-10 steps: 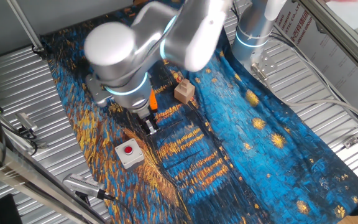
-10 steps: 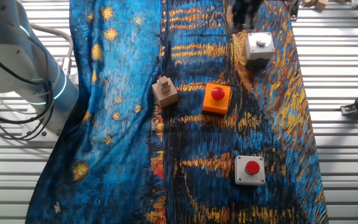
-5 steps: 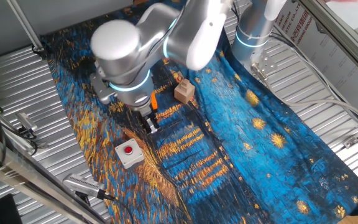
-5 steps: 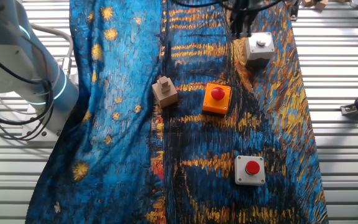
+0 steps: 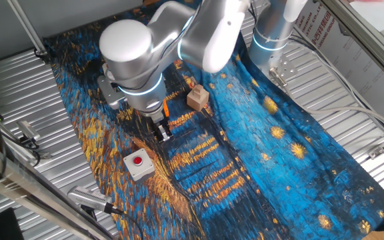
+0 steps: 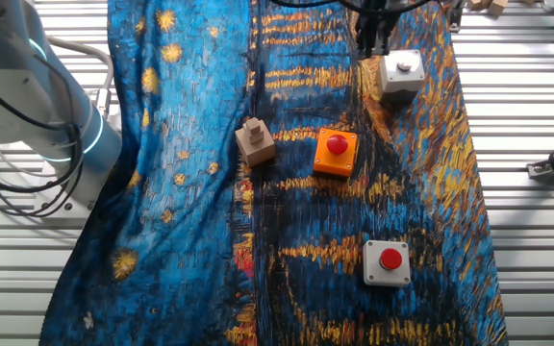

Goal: Press three buttons from left to right in sequence

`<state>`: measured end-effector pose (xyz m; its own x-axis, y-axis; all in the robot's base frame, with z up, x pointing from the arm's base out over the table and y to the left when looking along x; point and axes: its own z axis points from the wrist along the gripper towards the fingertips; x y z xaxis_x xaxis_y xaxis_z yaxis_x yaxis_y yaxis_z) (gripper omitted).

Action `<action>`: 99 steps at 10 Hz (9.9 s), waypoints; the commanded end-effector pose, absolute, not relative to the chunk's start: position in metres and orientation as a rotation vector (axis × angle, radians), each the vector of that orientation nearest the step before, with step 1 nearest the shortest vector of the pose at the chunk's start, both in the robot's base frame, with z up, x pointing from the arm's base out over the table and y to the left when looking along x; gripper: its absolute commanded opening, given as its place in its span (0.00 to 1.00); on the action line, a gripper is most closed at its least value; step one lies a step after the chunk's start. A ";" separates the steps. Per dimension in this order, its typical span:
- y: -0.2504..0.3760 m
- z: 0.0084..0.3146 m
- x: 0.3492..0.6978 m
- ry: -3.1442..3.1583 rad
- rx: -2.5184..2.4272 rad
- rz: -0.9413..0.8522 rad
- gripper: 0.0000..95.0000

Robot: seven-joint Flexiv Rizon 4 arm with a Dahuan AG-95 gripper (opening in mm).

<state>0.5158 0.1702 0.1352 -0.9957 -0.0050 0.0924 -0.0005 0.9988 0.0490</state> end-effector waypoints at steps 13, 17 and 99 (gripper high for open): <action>0.171 0.136 0.516 -3.039 0.164 -0.091 0.00; 0.171 0.136 0.516 -3.062 0.089 -0.109 0.00; 0.228 0.098 0.623 -3.102 0.008 -0.207 1.00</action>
